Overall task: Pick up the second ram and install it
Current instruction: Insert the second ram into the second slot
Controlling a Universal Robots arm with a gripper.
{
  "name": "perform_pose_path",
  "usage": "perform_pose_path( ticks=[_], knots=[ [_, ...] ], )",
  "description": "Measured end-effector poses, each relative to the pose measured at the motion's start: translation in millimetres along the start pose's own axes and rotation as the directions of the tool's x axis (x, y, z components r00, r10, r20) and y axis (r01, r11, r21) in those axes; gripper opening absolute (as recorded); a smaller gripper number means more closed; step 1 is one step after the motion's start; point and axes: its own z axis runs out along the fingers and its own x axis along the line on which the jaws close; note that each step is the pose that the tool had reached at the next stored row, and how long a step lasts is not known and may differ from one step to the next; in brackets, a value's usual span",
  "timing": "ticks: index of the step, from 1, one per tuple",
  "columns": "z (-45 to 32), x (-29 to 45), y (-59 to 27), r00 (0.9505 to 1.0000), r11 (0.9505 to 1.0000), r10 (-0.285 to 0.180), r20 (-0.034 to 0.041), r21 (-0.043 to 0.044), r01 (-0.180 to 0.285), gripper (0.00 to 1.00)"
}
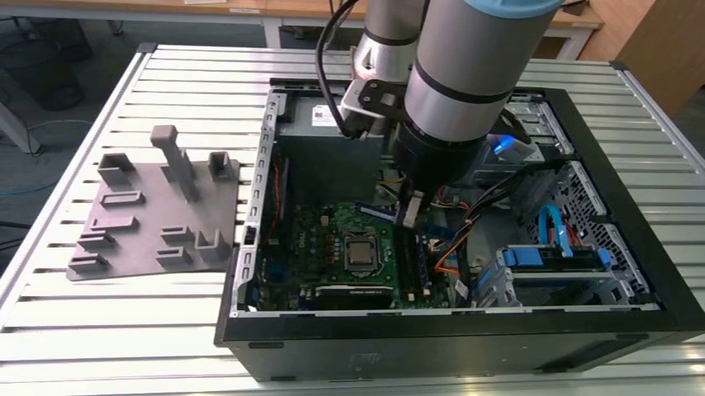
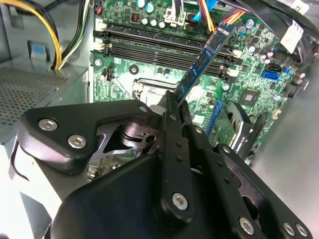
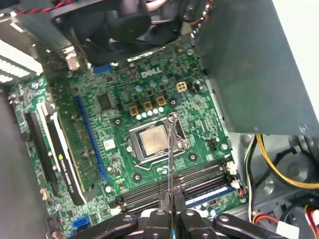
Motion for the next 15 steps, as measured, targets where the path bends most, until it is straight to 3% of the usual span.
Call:
perform_pose_path(
  ticks=[6,15],
  knots=[
    [0.3,0.0,0.0,0.997,0.997,0.077,0.0041,0.0028,-0.077,0.14],
    [0.6,0.0,0.0,0.9839,0.9839,0.179,0.0091,0.0066,-0.179,0.14]
  ],
)
